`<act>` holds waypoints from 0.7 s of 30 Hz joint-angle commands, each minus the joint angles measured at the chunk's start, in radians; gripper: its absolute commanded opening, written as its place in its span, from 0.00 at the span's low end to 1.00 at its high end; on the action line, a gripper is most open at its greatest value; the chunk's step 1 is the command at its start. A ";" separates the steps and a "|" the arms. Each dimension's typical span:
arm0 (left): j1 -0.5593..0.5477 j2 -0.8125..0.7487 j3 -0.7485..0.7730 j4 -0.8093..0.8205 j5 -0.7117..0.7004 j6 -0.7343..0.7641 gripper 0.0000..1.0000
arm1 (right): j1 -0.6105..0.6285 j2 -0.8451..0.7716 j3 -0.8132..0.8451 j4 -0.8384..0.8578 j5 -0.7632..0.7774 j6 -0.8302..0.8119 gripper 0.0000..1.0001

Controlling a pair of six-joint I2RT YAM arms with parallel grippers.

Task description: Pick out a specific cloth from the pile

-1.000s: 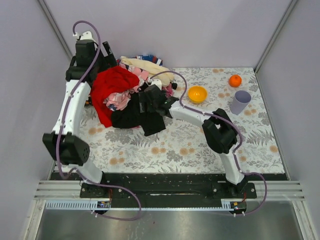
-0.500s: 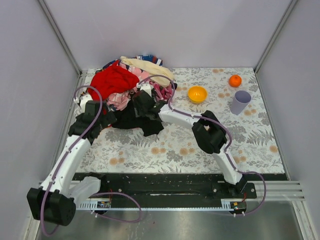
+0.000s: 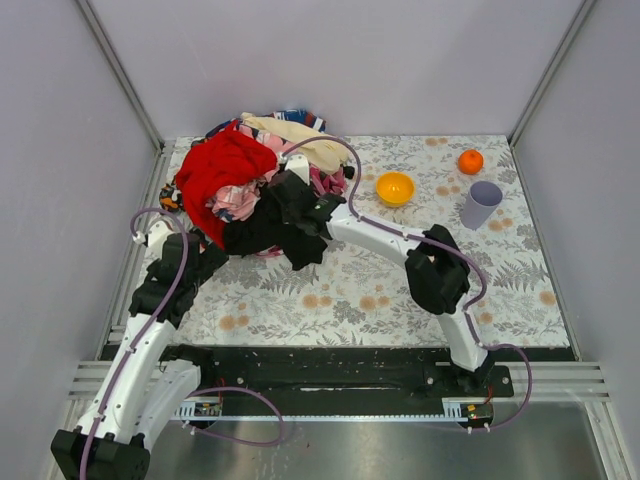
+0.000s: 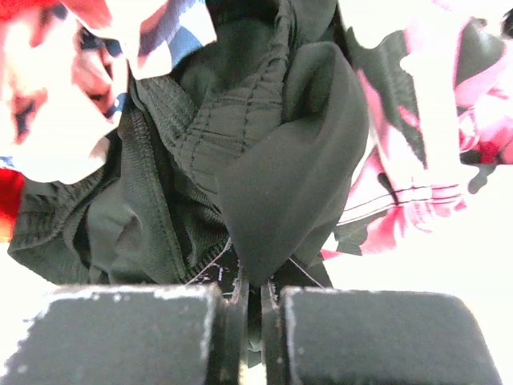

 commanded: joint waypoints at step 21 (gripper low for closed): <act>-0.007 0.006 -0.014 0.049 0.055 -0.006 0.99 | 0.018 -0.662 0.093 -0.066 0.030 -0.284 0.00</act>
